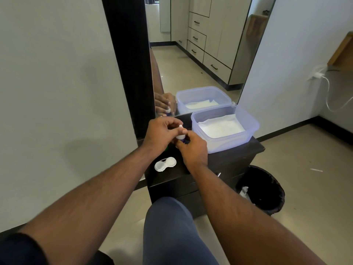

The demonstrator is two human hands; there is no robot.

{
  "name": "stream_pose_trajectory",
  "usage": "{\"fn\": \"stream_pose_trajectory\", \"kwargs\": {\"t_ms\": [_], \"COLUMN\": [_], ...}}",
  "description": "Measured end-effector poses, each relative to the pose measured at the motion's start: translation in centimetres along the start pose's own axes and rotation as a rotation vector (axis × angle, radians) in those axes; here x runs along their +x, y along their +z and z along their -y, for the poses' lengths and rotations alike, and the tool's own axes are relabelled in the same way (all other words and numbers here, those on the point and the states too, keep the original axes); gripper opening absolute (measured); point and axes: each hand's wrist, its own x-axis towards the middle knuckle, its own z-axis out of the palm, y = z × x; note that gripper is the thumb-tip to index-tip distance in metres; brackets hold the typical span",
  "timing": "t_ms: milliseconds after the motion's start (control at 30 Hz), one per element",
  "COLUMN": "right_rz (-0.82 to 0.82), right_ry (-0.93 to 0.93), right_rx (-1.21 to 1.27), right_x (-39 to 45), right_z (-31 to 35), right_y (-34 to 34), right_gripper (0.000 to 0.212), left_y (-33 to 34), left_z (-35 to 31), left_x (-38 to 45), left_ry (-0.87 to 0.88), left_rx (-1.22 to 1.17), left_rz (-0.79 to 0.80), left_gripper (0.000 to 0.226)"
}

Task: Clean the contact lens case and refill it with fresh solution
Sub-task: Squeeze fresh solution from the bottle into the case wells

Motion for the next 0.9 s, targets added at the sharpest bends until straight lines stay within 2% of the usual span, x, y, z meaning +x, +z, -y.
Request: {"fn": "stream_pose_trajectory", "kwargs": {"t_ms": [100, 167, 233, 400, 433, 533, 600, 733, 833, 900], "right_rz": [0.002, 0.007, 0.012, 0.013, 0.015, 0.012, 0.002, 0.007, 0.008, 0.009], "right_ry": [0.019, 0.037, 0.039, 0.027, 0.029, 0.026, 0.019, 0.021, 0.026, 0.030], "right_rx": [0.001, -0.006, -0.018, -0.050, -0.053, -0.059, -0.058, -0.051, -0.046, -0.047], "right_x": [0.0, 0.1, 0.1, 0.0, 0.0, 0.0, 0.0, -0.1, 0.0, 0.0], "right_z": [0.2, 0.2, 0.2, 0.0, 0.0, 0.2, 0.3, 0.3, 0.3, 0.2], "right_y": [0.0, 0.0, 0.0, 0.2, 0.2, 0.1, 0.1, 0.0, 0.1, 0.2], "right_gripper": [0.029, 0.026, 0.024, 0.031, 0.033, 0.035, 0.033, 0.030, 0.032, 0.034], "left_y": [0.5, 0.6, 0.5, -0.3, -0.6, -1.2, -1.1, -0.8, -1.5, -2.2], "left_z": [0.4, 0.3, 0.2, 0.3, 0.4, 0.5, 0.3, -0.6, -1.1, -0.6], "left_x": [-0.3, -0.5, -0.7, -1.0, -0.8, 0.1, 0.3, 0.4, 0.9, 1.0], "left_ry": [0.024, -0.008, -0.069, -0.104, -0.111, -0.129, -0.136, -0.091, -0.007, 0.012], "left_rx": [0.027, -0.042, -0.133, -0.159, -0.188, -0.230, -0.174, -0.196, -0.129, -0.052], "left_rz": [-0.050, 0.028, 0.087, -0.188, -0.168, 0.068, 0.129, -0.013, -0.131, -0.146], "left_gripper": [0.029, 0.046, 0.050, 0.032, 0.033, 0.045, 0.037, 0.015, 0.015, 0.015]}}
